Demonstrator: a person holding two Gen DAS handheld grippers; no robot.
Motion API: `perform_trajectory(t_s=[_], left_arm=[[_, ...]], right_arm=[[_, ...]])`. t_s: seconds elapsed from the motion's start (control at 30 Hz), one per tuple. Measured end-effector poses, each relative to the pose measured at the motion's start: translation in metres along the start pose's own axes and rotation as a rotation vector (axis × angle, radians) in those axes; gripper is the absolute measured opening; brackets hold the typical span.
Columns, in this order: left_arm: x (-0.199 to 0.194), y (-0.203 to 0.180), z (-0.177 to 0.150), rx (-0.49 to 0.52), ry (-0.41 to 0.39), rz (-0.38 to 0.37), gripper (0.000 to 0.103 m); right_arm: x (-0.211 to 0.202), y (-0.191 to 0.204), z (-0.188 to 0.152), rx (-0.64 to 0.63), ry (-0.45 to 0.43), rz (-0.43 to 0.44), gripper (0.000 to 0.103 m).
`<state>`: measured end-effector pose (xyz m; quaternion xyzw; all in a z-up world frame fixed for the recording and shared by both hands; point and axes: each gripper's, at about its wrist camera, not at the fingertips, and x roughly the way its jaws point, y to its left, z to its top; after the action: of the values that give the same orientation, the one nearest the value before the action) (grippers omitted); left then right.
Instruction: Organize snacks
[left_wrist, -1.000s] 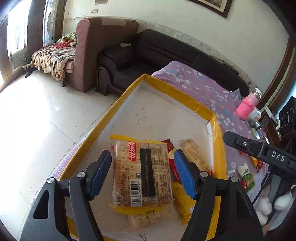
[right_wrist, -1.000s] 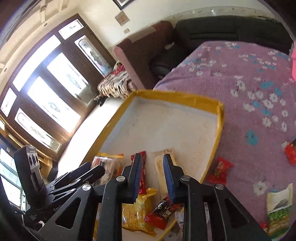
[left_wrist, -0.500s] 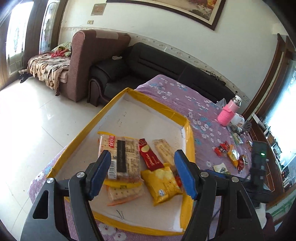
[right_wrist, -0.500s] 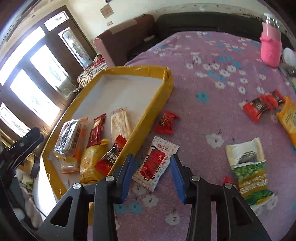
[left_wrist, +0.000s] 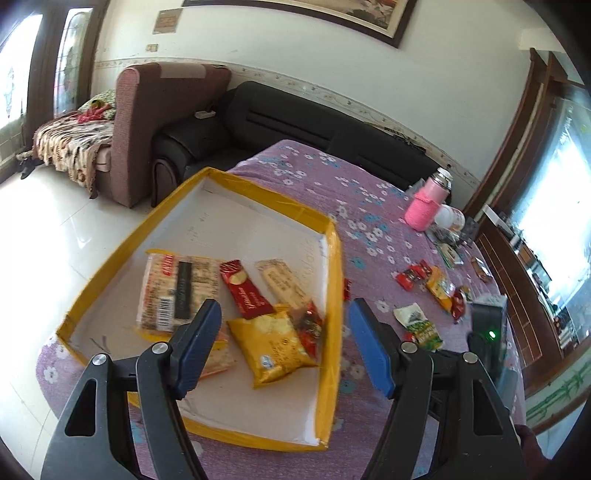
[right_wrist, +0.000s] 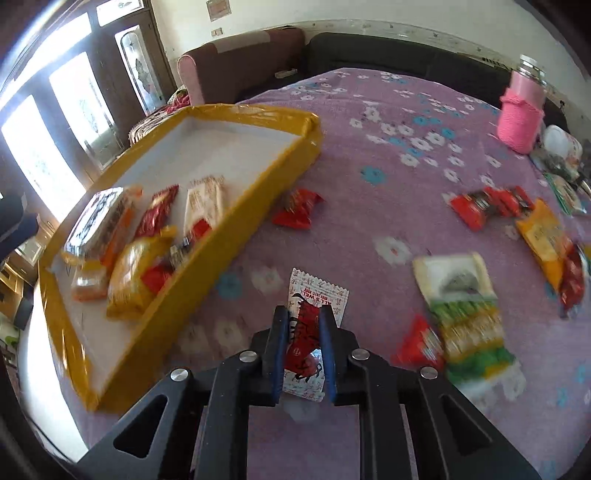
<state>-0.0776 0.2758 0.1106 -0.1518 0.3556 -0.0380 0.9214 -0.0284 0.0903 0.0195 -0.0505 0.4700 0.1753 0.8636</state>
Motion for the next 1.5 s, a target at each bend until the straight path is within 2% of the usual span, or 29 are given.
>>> perform_trajectory(t_s=[0.1, 0.2, 0.33, 0.43, 0.5, 0.63, 0.67, 0.73, 0.8, 0.87, 0.93, 0.97, 1.03, 1.07, 1.1, 1.27, 1.33, 1.4, 1.5], left_arm=[[0.01, -0.023, -0.005, 0.054, 0.042, -0.051, 0.072], [0.031, -0.054, -0.015, 0.105, 0.115, -0.118, 0.072], [0.071, -0.102, -0.034, 0.148, 0.248, -0.222, 0.072], [0.095, -0.135, -0.047, 0.187, 0.311, -0.234, 0.072], [0.105, -0.155, -0.052, 0.221, 0.326, -0.236, 0.072], [0.127, -0.2, -0.06, 0.364, 0.299, -0.201, 0.072], [0.135, -0.213, -0.061, 0.415, 0.281, -0.172, 0.072], [0.147, -0.22, -0.062, 0.482, 0.268, -0.098, 0.072], [0.162, -0.225, -0.066, 0.527, 0.291, -0.06, 0.073], [0.176, -0.227, -0.071, 0.548, 0.33, -0.048, 0.076], [0.176, -0.227, -0.074, 0.566, 0.321, -0.073, 0.075], [0.174, -0.226, -0.075, 0.574, 0.319, -0.076, 0.063], [0.168, -0.224, -0.074, 0.576, 0.315, -0.102, 0.05], [0.165, -0.222, -0.073, 0.566, 0.317, -0.109, 0.039], [0.16, -0.219, -0.072, 0.556, 0.316, -0.125, 0.036], [0.143, -0.216, -0.071, 0.532, 0.305, -0.148, 0.035], [0.14, -0.212, -0.073, 0.519, 0.311, -0.165, 0.035], [0.141, -0.21, -0.072, 0.497, 0.327, -0.198, 0.037], [0.15, -0.212, -0.076, 0.489, 0.355, -0.201, 0.054]], right_arm=[[-0.024, -0.025, -0.031, 0.025, 0.011, 0.011, 0.017], [-0.046, -0.064, -0.057, 0.079, 0.001, -0.037, 0.017], [-0.062, -0.123, -0.072, 0.202, -0.026, -0.096, 0.018], [-0.068, -0.152, -0.076, 0.269, -0.046, -0.11, 0.019], [-0.07, -0.163, -0.078, 0.291, -0.06, -0.097, 0.019], [-0.071, -0.17, -0.082, 0.304, -0.078, -0.055, 0.021], [-0.07, -0.169, -0.08, 0.304, -0.08, -0.05, 0.021], [-0.07, -0.172, -0.082, 0.314, -0.085, -0.034, 0.022], [-0.07, -0.173, -0.083, 0.321, -0.087, -0.021, 0.022], [-0.069, -0.174, -0.084, 0.322, -0.088, -0.011, 0.024], [-0.069, -0.174, -0.084, 0.318, -0.087, -0.004, 0.028], [-0.07, -0.175, -0.084, 0.32, -0.089, 0.003, 0.029], [-0.069, -0.175, -0.084, 0.32, -0.091, 0.005, 0.031], [-0.068, -0.174, -0.083, 0.317, -0.093, 0.003, 0.032], [-0.068, -0.174, -0.083, 0.314, -0.094, 0.0, 0.033], [-0.067, -0.166, -0.08, 0.293, -0.092, -0.022, 0.044], [-0.066, -0.163, -0.08, 0.291, -0.089, -0.032, 0.053], [-0.066, -0.161, -0.081, 0.283, -0.09, -0.05, 0.053], [-0.065, -0.156, -0.081, 0.255, -0.085, -0.084, 0.053]])
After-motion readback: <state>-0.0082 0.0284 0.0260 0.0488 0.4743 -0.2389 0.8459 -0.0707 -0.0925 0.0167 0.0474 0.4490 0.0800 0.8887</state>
